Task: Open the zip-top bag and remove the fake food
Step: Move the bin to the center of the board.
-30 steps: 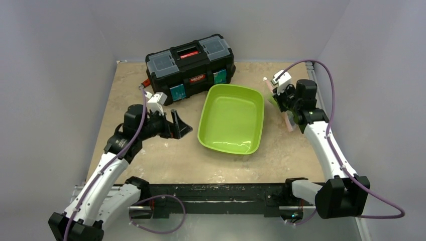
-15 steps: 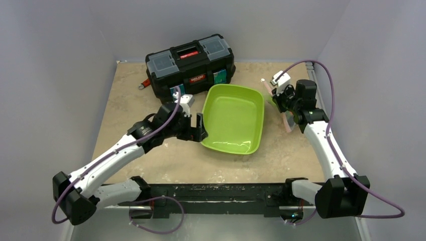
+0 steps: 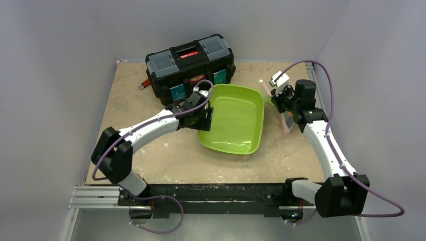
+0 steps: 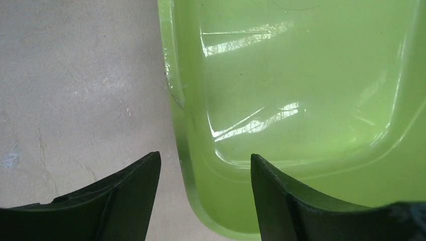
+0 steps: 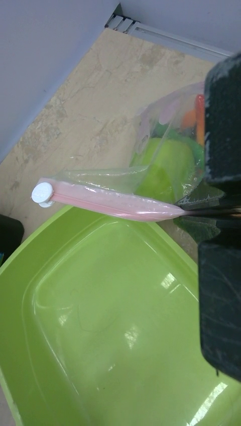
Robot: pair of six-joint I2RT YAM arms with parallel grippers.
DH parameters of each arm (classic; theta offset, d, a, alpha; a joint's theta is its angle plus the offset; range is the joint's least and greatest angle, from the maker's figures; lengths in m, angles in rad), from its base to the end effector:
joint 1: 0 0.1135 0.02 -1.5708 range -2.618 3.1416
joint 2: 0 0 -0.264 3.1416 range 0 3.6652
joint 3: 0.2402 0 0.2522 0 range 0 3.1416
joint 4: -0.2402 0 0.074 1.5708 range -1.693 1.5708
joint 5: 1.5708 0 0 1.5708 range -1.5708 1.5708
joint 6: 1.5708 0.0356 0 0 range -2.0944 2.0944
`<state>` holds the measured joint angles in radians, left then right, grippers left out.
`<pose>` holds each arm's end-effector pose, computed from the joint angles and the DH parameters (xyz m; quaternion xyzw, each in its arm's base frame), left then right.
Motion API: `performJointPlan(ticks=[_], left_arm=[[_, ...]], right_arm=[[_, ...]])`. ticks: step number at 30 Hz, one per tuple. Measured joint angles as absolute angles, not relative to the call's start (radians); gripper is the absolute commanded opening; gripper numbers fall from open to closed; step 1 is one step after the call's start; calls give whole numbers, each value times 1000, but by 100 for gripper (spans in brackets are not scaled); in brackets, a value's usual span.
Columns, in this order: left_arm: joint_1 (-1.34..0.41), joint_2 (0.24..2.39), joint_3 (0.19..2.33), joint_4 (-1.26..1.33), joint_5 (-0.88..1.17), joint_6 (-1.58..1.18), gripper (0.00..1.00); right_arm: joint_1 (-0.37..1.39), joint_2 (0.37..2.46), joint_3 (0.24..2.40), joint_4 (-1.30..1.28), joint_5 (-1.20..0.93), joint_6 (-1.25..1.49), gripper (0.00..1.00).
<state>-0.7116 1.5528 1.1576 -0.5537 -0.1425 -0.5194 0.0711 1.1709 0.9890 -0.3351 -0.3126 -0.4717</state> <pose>0.2518 -0.2104 0.2497 0.0694 0.9473 -0.1209 0.2883 0.2613 0.0296 0.3180 -0.3043 0.8016 0.0330 0.5136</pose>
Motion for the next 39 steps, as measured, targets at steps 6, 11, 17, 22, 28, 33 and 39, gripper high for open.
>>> performJointPlan(ticks=[6,11,17,22,28,33,39], left_arm=[[-692,1647,1158,-537,-130,-513,34],[-689,1674,1158,-527,-123,-509,4],[-687,1663,1152,-530,-133,-478,0],[-676,1585,1147,-623,-144,-403,0],[-607,1483,1148,-753,-174,-343,0],[-516,1465,1148,-840,-199,-319,0],[-490,1465,1148,-885,-210,-311,0]], right_arm=[[71,1179,989,-337,-330,-473,0],[71,1182,989,-337,-334,-475,0],[71,1184,989,-338,-344,-482,0],[71,1184,989,-348,-355,-492,0],[71,1184,989,-356,-369,-502,0],[71,1184,989,-382,-406,-516,0],[77,1184,989,-408,-439,-540,0]])
